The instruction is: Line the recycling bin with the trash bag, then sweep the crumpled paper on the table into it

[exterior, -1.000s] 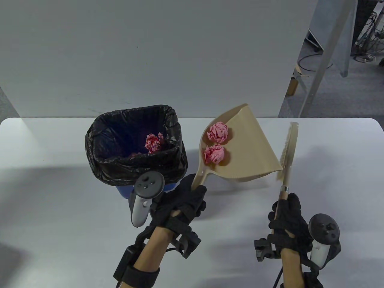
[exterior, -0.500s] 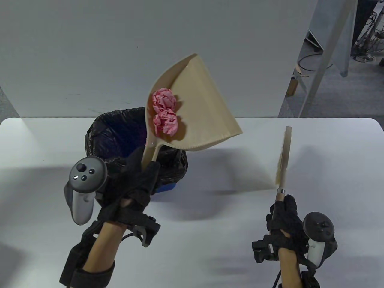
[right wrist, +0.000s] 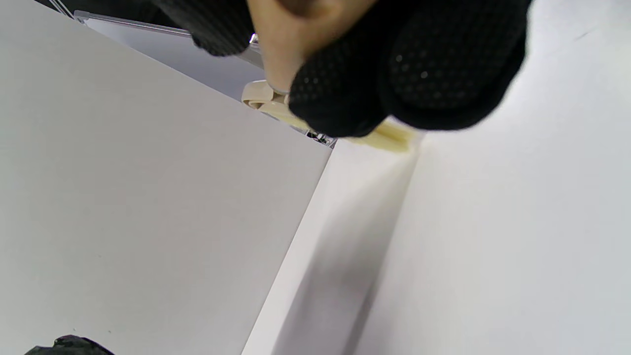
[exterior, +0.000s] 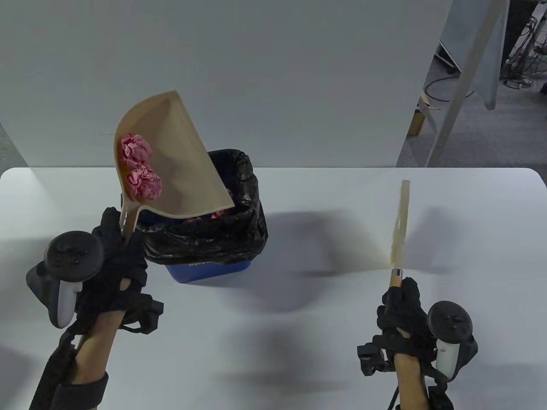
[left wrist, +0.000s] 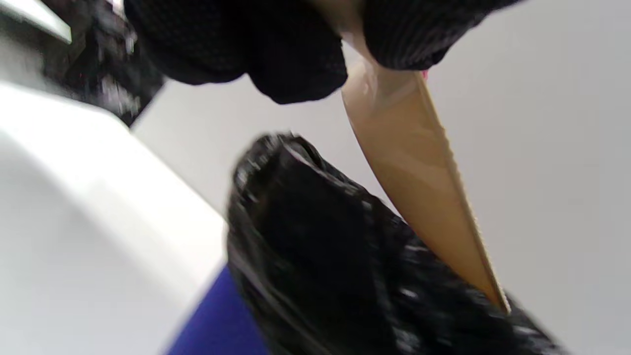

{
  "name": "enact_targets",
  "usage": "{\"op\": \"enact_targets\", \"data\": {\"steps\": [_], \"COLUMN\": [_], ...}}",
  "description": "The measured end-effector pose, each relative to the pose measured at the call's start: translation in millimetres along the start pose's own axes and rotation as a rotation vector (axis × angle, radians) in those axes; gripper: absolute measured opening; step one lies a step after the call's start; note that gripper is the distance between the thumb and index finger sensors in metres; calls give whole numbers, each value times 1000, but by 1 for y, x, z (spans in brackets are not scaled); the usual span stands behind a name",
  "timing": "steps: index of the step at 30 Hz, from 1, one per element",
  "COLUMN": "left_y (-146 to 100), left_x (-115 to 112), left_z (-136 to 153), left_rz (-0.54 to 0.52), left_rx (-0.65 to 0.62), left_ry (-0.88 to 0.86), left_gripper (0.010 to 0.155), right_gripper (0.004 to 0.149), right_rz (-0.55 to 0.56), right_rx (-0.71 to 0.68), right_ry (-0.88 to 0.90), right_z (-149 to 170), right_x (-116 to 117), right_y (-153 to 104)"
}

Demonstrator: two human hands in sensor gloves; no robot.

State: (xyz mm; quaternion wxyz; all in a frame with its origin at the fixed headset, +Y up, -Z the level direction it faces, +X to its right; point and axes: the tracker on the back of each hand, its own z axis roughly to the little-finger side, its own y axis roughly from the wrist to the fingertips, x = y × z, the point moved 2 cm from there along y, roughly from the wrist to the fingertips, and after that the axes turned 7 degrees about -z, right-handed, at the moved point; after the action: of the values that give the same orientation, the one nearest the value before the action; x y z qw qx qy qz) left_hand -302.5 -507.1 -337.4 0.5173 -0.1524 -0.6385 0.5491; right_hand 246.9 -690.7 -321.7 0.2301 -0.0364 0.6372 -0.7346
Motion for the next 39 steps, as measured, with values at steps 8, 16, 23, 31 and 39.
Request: {"op": "enact_targets", "data": {"steps": [8,16,23,31,39], "left_y": [-9,-9,-10,-15,-38], "left_x": [1,3,6,-11,-56], "left_z": [-17,-13,-10,-11,-50], "left_rz": [-253,-257,-266,-91,173], "left_rx": [-128,-101,-47,-16,-126], "left_ry": [409,365,252,-101,-462], "left_gripper": [70,70,71,72,74], "right_gripper": [62,62,62,62,62], "right_rz": [-4,-10,-14,-17,-7], "right_rx": [7,1,-1,-6,-13], "right_ry": [-7,-11,-11,-23,-25], "right_z": [0,-1,-1,-1,-2], "right_x": [1,2,3,4,4], "right_y": [-1,0,-1,0,-1]}}
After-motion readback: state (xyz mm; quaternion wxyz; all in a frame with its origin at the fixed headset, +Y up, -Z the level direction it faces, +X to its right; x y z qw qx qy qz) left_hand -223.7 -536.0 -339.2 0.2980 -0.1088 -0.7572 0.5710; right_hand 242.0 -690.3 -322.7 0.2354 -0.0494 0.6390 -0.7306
